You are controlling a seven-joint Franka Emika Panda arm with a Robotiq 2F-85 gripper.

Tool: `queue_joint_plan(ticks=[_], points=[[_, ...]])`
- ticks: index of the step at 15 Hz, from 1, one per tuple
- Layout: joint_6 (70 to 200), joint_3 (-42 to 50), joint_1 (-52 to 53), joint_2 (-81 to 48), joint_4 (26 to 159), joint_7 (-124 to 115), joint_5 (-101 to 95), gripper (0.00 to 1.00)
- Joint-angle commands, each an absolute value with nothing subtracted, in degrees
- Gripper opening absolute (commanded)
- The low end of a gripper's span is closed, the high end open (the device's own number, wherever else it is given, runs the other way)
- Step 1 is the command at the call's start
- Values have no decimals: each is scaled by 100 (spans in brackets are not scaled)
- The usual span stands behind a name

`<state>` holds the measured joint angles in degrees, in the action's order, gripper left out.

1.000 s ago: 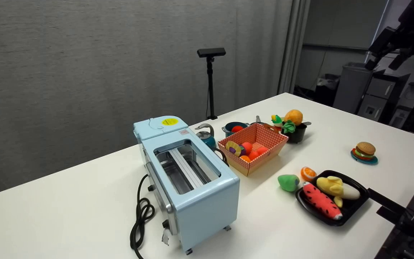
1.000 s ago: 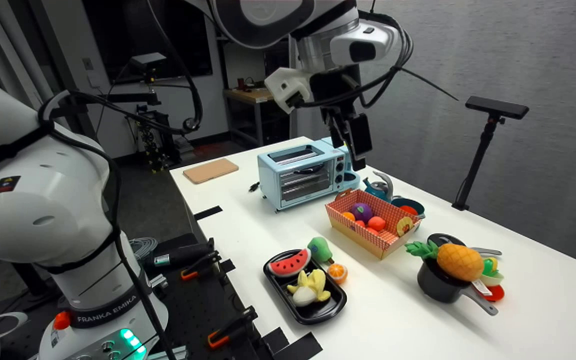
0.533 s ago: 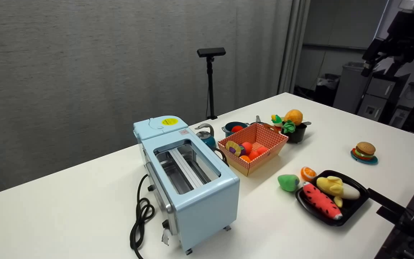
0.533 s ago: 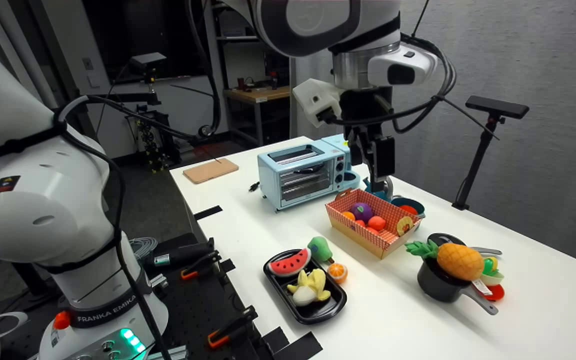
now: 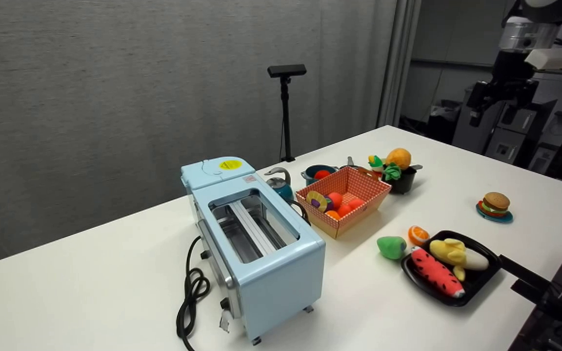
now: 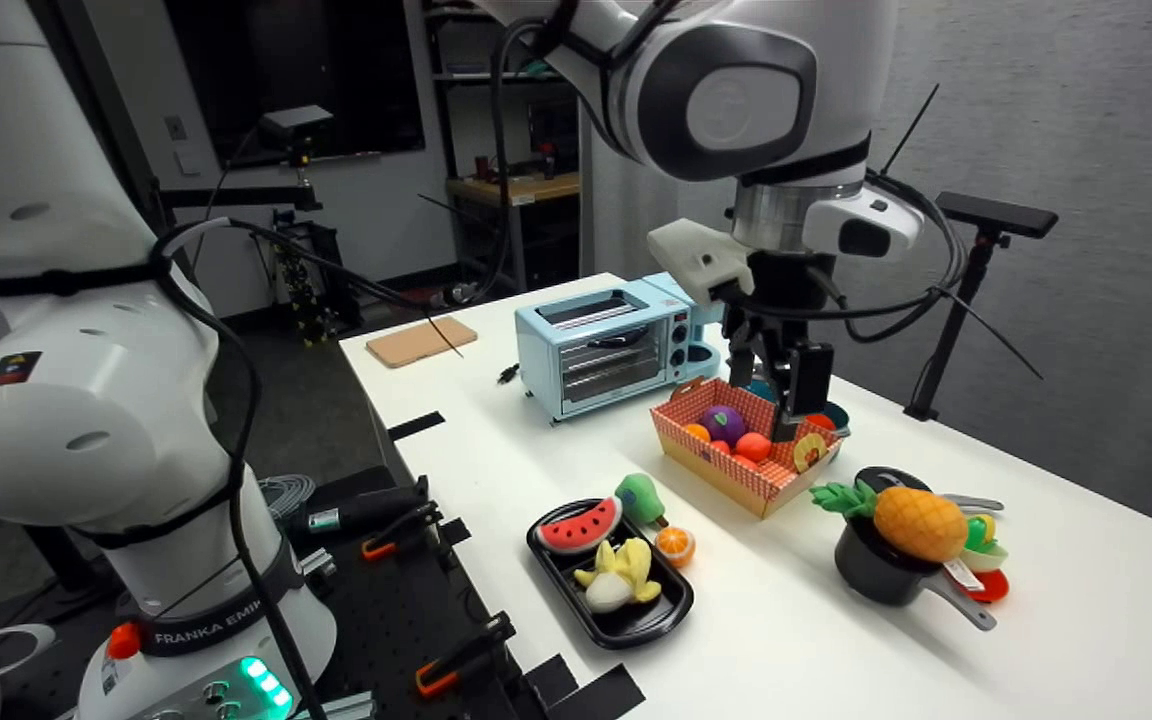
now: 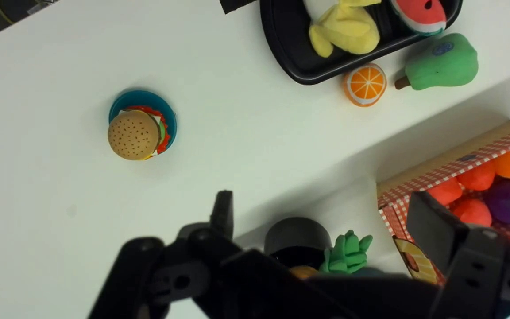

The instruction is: Move the pineapple plush toy from the pot to the box

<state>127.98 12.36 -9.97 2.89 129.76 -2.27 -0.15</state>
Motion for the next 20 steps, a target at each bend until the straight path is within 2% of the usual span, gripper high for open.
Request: queue_joint_plan(ticks=[1, 20], points=[[12574, 1123, -978, -495, 12307, 39, 77, 100], [12943, 838, -1114, -2332, 10615, 790, -174, 100]])
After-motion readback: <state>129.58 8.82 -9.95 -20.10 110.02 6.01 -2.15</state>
